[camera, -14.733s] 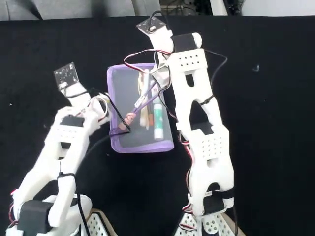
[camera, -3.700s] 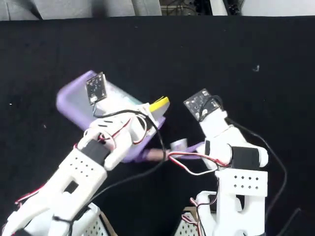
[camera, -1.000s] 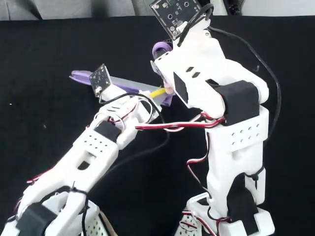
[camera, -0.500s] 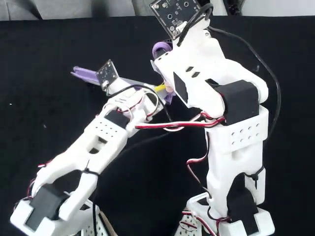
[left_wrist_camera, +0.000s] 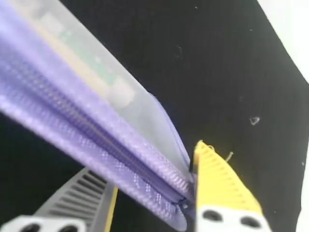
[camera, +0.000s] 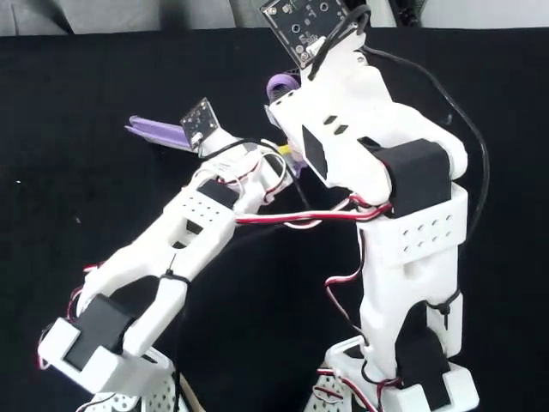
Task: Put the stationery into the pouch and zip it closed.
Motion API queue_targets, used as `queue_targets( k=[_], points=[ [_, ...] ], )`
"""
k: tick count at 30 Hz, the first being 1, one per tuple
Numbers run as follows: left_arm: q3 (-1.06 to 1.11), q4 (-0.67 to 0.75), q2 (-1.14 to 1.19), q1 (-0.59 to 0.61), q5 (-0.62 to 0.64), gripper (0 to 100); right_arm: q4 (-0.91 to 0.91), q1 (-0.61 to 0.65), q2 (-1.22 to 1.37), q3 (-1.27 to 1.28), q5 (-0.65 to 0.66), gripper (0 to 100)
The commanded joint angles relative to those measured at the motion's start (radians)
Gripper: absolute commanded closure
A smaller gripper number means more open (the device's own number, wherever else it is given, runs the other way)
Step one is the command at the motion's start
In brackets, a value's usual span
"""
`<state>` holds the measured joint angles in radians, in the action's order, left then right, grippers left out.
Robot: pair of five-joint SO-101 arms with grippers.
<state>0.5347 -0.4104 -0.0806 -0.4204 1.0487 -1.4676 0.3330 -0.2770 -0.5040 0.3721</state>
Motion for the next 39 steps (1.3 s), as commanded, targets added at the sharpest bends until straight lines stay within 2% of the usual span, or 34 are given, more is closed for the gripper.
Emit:
queue_targets(
  k=[1,6,11,16,19,22,24,29,35,39],
  points=[
    [-0.036,-0.046,-0.110,0.028,0.003,75,0.002,0.008,-0.008,-0.047,-0.006,98.7],
    [-0.045,-0.043,-0.084,0.036,0.002,75,0.002,0.008,-0.008,-0.045,-0.006,98.7],
    [-0.062,0.032,0.038,0.022,0.000,76,0.000,0.008,-0.010,-0.045,-0.006,98.7],
    [-0.088,0.011,0.044,0.013,-0.009,89,0.000,0.008,-0.010,-0.045,-0.006,98.7],
    [-0.088,0.011,0.044,0.015,-0.066,97,0.002,0.008,-0.008,-0.045,-0.006,98.7],
    [-0.084,0.009,0.038,0.019,-0.068,97,0.002,-0.015,-0.010,-0.047,-0.006,98.7],
    [-0.076,0.003,0.003,0.042,-0.068,97,0.002,-0.046,-0.010,-0.053,-0.006,98.7],
    [-0.088,-0.130,-0.160,0.136,-0.068,97,-0.005,-0.123,-0.012,-0.094,-0.006,98.7],
    [-0.085,-0.195,-0.367,0.272,-0.068,97,-0.086,-0.121,-0.012,-0.166,-0.006,98.7],
    [-0.088,-0.210,-0.471,0.312,-0.068,97,-0.140,-0.121,-0.010,-0.180,-0.009,98.7]
  ],
)
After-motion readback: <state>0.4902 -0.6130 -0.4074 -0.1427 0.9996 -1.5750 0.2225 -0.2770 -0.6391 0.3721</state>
